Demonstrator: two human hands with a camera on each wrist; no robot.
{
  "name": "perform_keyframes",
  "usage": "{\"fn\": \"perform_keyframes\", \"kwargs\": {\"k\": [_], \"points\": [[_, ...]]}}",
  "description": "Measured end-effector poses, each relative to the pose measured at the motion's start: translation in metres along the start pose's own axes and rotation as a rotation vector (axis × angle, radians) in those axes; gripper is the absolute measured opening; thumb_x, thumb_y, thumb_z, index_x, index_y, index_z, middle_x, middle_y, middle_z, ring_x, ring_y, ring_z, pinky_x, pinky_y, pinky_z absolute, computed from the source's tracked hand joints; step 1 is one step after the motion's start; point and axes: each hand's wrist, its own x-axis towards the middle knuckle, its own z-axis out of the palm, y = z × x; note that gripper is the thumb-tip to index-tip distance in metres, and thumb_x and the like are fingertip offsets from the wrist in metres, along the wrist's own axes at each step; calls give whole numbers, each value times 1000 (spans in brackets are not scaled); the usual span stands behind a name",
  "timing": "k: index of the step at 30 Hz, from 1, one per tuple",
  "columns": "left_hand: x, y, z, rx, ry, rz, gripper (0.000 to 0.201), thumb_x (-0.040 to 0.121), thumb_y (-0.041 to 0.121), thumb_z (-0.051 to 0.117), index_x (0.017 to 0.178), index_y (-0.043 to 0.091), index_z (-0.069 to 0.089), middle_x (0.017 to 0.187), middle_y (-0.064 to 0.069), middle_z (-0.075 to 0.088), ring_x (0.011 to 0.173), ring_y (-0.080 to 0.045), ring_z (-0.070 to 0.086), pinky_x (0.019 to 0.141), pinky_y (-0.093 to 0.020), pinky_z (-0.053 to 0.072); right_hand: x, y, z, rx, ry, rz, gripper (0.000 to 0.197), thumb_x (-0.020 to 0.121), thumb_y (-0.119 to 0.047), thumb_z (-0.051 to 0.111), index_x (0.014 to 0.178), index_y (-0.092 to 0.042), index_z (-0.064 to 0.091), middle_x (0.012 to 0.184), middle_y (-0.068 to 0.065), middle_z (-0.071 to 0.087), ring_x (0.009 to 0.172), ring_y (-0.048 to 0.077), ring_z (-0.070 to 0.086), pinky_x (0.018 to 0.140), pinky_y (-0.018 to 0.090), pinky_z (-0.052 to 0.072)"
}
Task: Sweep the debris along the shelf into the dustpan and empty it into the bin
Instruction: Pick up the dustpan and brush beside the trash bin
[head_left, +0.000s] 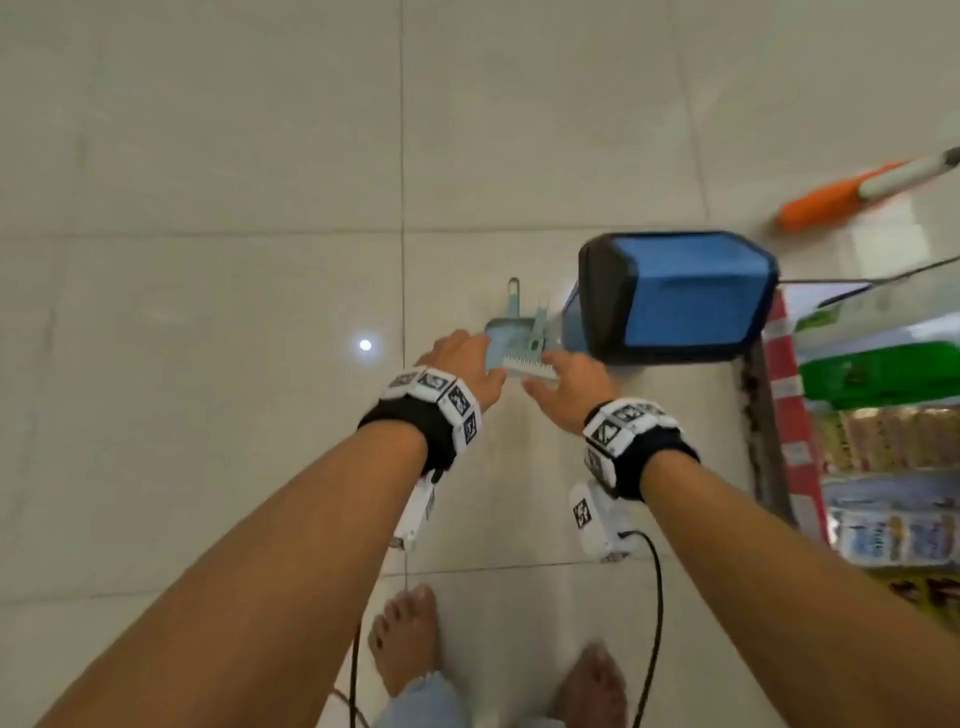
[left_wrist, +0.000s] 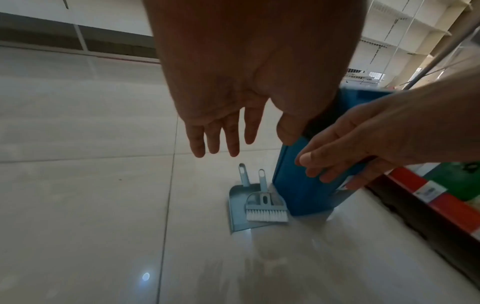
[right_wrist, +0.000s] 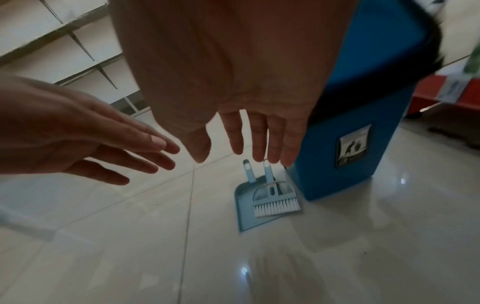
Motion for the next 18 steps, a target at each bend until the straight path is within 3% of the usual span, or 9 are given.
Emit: {"fn": "perform_keyframes", "kwargs": {"k": [6, 11, 15, 18], "points": [[107, -28, 74, 64, 59, 65, 50, 94, 27, 48, 141, 10, 42, 136, -21, 49, 123, -36, 48, 100, -41, 42, 104, 46, 68, 14, 129, -11, 51, 98, -33, 51, 141, -8, 43, 144, 18, 41, 136, 35, 38, 113, 40, 34], [179, -40, 104, 199, 141, 147, 59, 94, 29, 49, 148, 13, 29, 138, -20, 45, 124, -37, 46, 100, -46, 42, 163, 67, 105, -7, 306, -89, 52, 99, -30, 48, 146, -11, 36, 149, 14, 31, 136, 34, 34, 110, 48, 36], [201, -49, 114, 232, 195, 200, 65, 95, 28, 47, 151, 16, 17, 132, -19, 52, 115, -37, 54, 94, -46, 46, 182, 74, 117, -52, 420, -116, 47, 99, -28, 49, 142, -12, 39, 138, 16, 45, 129, 34, 41, 103, 47, 42], [197, -54, 116, 256, 157, 173, 66, 95, 25, 44, 153, 18, 13, 122, -19, 58, 102, -36, 60, 87, -43, 50, 175, 74, 121, -104, 448, -163, 39, 97, -21, 52, 135, -13, 44, 128, 16, 53, 120, 35, 49, 94, 44, 46]]}}
